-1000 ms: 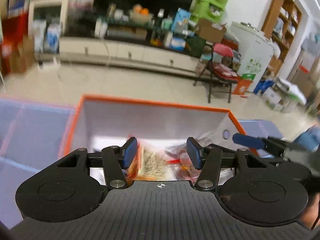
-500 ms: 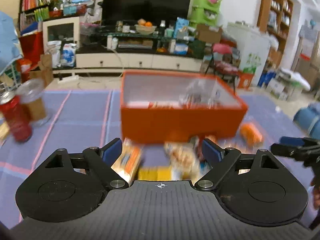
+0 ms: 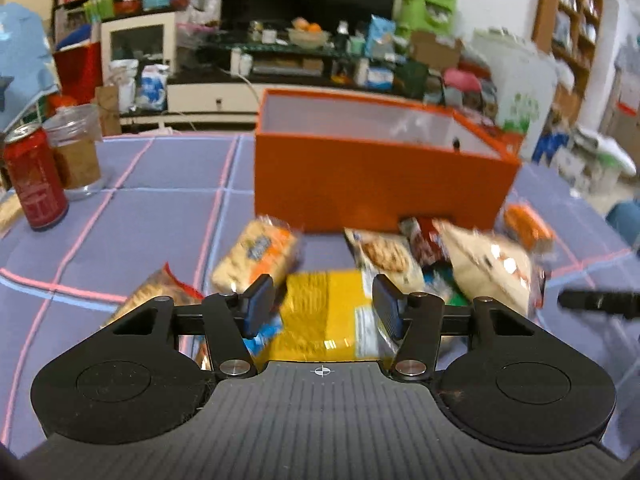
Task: Organize snacks
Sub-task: 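Grasp the yellow chip bag with the left gripper while the right grasps the green pea bag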
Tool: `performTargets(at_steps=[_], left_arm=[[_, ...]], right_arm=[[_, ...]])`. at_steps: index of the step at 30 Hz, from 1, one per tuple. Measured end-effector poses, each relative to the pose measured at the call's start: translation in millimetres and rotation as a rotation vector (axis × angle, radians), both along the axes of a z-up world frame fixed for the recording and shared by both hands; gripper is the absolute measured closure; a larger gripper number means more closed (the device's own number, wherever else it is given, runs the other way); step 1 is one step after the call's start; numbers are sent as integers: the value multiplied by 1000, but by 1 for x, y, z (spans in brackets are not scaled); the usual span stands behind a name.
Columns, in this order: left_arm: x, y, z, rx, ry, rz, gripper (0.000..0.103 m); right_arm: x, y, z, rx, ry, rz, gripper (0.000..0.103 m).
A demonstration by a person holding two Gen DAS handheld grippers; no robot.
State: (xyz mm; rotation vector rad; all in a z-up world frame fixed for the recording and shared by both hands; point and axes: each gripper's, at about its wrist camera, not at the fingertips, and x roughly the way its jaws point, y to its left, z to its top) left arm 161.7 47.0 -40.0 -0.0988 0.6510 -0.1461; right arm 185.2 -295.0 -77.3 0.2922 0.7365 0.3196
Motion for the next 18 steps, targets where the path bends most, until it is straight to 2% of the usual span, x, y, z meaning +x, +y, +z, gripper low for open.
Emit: performTargets(at_steps=[1, 2, 4, 7, 9, 12, 14, 18], left_arm=[[6, 0, -1, 2, 14, 6, 90], [11, 0, -5, 7, 33, 4, 97], [17, -3, -14, 32, 63, -10, 99], [15, -14, -16, 122, 53, -38, 100], [15, -13, -18, 102, 88, -51, 100], [13, -5, -26, 0, 193, -77, 99], [7, -2, -32, -11, 242, -76, 97], [-2, -2, -30, 3, 263, -83, 97]], right_arm=[[1, 2, 0, 1, -1, 4, 1], [3, 5, 0, 3, 0, 9, 1], [6, 11, 0, 9, 7, 24, 1], [5, 20, 2, 3, 2, 51, 1], [2, 25, 2, -23, -1, 76, 1], [-8, 32, 2, -38, -2, 147, 1], [-16, 40, 1, -72, -14, 207, 1], [-29, 57, 5, -149, -65, 291, 1]])
